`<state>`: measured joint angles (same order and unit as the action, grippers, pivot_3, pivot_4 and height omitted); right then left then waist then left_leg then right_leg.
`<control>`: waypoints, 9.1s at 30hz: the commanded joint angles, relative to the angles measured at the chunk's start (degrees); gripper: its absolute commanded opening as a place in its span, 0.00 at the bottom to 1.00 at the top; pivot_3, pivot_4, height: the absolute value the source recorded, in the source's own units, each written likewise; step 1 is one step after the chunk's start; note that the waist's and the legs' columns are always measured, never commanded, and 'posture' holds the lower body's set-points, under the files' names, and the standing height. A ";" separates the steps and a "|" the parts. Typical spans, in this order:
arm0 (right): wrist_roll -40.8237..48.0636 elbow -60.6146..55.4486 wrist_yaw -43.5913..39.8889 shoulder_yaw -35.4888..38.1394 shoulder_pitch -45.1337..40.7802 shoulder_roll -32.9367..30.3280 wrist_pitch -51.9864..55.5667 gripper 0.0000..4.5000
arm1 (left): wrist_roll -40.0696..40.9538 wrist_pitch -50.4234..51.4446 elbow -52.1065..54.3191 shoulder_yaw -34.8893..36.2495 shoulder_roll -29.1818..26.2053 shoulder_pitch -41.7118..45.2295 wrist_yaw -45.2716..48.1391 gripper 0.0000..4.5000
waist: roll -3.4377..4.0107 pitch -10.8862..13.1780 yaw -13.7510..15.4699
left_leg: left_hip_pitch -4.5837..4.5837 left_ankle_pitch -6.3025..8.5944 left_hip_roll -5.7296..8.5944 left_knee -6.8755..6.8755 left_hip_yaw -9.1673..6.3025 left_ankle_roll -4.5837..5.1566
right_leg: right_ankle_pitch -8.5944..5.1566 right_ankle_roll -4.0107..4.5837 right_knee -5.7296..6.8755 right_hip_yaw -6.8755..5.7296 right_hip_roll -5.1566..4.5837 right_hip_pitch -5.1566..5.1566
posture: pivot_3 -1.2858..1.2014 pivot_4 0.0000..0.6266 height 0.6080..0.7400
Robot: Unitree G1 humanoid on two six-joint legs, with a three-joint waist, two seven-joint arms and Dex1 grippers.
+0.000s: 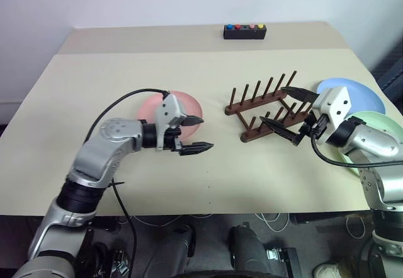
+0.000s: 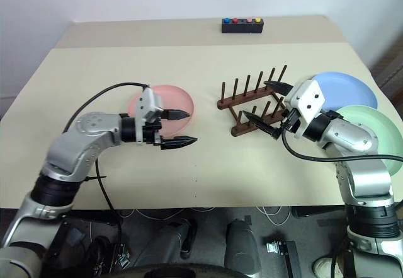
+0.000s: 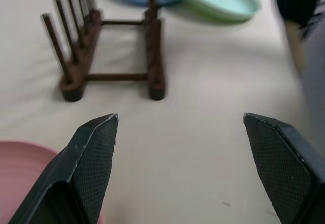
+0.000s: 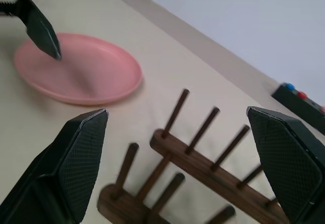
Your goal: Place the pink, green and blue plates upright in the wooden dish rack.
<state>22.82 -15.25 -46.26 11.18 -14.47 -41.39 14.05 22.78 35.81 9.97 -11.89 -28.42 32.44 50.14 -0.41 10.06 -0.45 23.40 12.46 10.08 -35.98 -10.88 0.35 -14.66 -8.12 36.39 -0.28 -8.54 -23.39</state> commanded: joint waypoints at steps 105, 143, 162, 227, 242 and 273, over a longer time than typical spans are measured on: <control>13.17 -12.90 1.21 10.81 22.98 -9.82 22.29 0.01 | 6.18 19.45 -4.79 -1.78 8.67 9.40 18.52 0.00 | -0.01 -0.02 1.46 | 0.00 0.25 0.05 -0.33 0.33 0.42 | 0.15 -0.41 -0.26 0.16 -0.06 0.25 | 0.52 0.24 1.00; -15.11 9.88 13.71 -5.19 7.05 -1.70 9.88 0.01 | -22.10 -14.69 -42.53 -10.60 29.07 16.69 -11.66 0.00 | 0.02 -0.05 1.10 | 0.01 0.26 0.04 -0.35 0.54 0.44 | 0.18 -0.47 -0.24 0.27 -0.05 0.16 | 0.52 0.24 1.00; -20.85 28.46 11.93 -9.87 -7.96 0.34 -0.52 0.01 | -23.66 -27.86 -65.21 -3.87 31.06 27.86 -12.85 0.00 | 0.02 -0.05 0.97 | 0.02 0.11 0.09 -0.36 0.53 0.19 | 0.21 -0.53 -0.20 0.28 -0.05 0.13 | 0.52 0.24 1.00; 25.26 -9.37 -1.06 16.82 3.62 -3.25 25.21 0.99 | -7.86 -7.10 -36.84 9.59 -14.45 20.96 17.40 0.99 | 0.05 -0.06 0.15 | 0.00 0.23 0.03 -0.28 0.46 0.39 | 0.24 -0.47 -0.19 0.31 -0.05 0.10 | 0.52 0.24 1.00; 21.55 -6.97 -1.86 7.39 -0.70 -1.74 21.08 0.99 | -16.19 8.58 -70.04 9.59 -16.78 38.97 4.00 0.99 | -0.03 -0.02 -0.27 | 0.04 0.24 0.05 -0.26 0.45 0.41 | 0.22 -0.54 -0.15 0.28 -0.02 0.02 | 0.52 0.24 1.00; 19.97 -9.85 2.77 6.24 2.84 -0.58 19.00 0.99 | -29.77 18.34 -87.41 3.92 -3.41 48.91 7.97 0.99 | -0.20 0.04 -0.39 | 0.07 0.23 0.10 -0.30 0.46 0.40 | 0.20 -0.58 -0.05 0.30 -0.03 -0.03 | 0.52 0.24 1.00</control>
<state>42.93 -24.19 -43.27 16.70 -11.31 -41.96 34.37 -7.09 54.53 -77.57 -9.42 -31.79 80.03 59.39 -0.60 10.09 -0.84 23.48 12.69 10.18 -36.28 -10.43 0.75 -14.46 -8.69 36.35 0.01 -8.57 -23.43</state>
